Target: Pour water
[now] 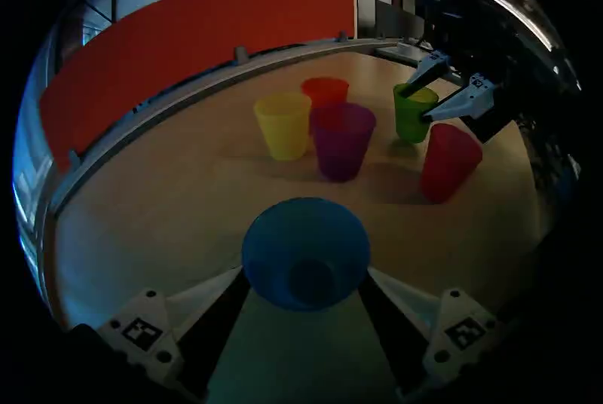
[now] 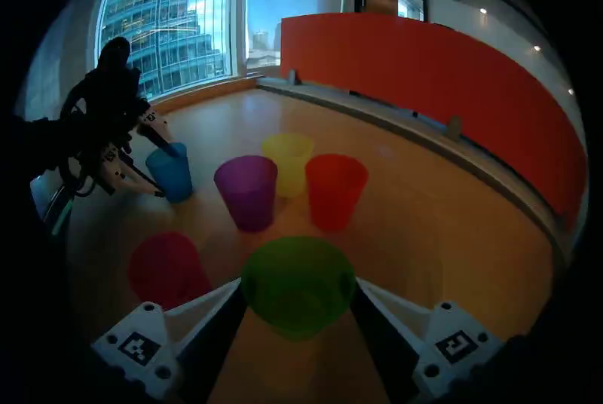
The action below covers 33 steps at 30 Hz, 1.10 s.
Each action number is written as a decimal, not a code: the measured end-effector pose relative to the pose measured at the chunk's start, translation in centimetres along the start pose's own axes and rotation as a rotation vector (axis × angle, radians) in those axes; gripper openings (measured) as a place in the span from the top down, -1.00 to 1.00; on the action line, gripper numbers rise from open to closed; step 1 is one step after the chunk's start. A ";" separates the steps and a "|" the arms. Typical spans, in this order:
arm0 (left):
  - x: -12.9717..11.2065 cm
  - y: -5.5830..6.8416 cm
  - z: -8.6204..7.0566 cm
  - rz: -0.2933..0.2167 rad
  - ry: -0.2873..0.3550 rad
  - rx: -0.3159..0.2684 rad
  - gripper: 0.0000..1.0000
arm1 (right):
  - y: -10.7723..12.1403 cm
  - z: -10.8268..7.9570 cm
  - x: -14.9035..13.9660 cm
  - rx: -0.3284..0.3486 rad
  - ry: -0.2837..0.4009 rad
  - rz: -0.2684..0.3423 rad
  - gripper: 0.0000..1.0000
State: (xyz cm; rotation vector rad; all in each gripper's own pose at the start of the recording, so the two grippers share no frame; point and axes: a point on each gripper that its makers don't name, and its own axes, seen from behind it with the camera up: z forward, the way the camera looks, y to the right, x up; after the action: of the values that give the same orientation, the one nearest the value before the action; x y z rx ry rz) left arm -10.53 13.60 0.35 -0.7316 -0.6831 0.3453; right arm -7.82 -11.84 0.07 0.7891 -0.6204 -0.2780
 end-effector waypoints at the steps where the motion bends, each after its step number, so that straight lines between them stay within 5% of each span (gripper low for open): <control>1: 0.0 0.1 0.0 -0.002 0.000 -0.002 -0.94 | 0.0 0.1 -0.1 0.001 -0.001 0.003 -0.82; 17: -1.0 0.7 -0.1 0.023 -0.032 -0.001 -0.95 | -0.3 0.2 -1.0 0.000 0.001 0.014 -0.84; 33: -0.9 0.0 -1.4 0.012 -0.012 0.032 -0.94 | -0.1 -0.8 -1.5 -0.037 0.008 0.035 -1.00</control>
State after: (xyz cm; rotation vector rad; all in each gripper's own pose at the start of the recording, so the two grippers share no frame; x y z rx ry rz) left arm -10.25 12.45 -0.78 -0.7036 -0.6835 0.3713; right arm -8.51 -10.76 -1.01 0.7427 -0.6197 -0.2532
